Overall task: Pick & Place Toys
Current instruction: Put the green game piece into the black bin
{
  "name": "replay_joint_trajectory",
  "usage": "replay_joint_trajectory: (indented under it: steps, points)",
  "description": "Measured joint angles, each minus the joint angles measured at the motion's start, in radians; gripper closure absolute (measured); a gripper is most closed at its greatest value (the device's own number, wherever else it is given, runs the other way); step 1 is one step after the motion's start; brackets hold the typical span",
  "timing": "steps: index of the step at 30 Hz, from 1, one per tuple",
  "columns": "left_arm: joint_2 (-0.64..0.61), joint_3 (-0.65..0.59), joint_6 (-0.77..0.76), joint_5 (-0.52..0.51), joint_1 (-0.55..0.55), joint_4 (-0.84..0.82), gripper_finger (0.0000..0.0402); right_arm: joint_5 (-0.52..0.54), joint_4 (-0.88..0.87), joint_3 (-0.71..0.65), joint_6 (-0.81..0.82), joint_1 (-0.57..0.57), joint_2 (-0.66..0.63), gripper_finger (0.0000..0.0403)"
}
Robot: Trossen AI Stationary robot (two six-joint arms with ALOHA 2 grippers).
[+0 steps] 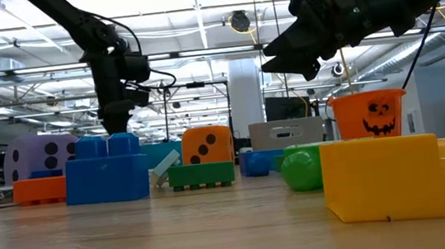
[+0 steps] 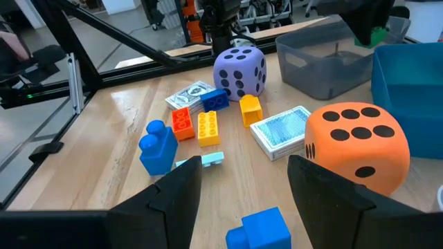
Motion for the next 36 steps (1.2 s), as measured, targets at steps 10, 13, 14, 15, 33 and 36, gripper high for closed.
replay_joint_trajectory:
  steps: [10,13,14,15,33,36]
  points:
    - [0.000,-0.041,0.042,-0.003,0.022,0.085,0.0237,0.000,0.000,0.000,0.000,0.000,0.000,0.0195]
    - [0.000,-0.040,0.051,-0.003,0.022,0.100,0.0224,0.002,0.000,0.000,0.000,0.000,0.000,0.0195]
    - [0.000,-0.041,0.055,-0.003,0.022,0.104,0.0222,0.005,0.000,0.000,0.000,0.000,0.000,0.0195]
    - [0.000,-0.041,0.057,-0.003,0.022,0.106,0.0223,0.021,0.000,0.000,0.000,0.000,0.000,0.0195]
    - [0.000,-0.040,0.062,-0.004,0.022,0.114,0.0241,0.053,0.000,0.000,0.049,0.000,0.000,0.0195]
    - [0.000,-0.040,0.067,-0.004,0.022,0.112,0.0248,0.052,0.000,0.000,0.048,0.000,0.000,0.0195]
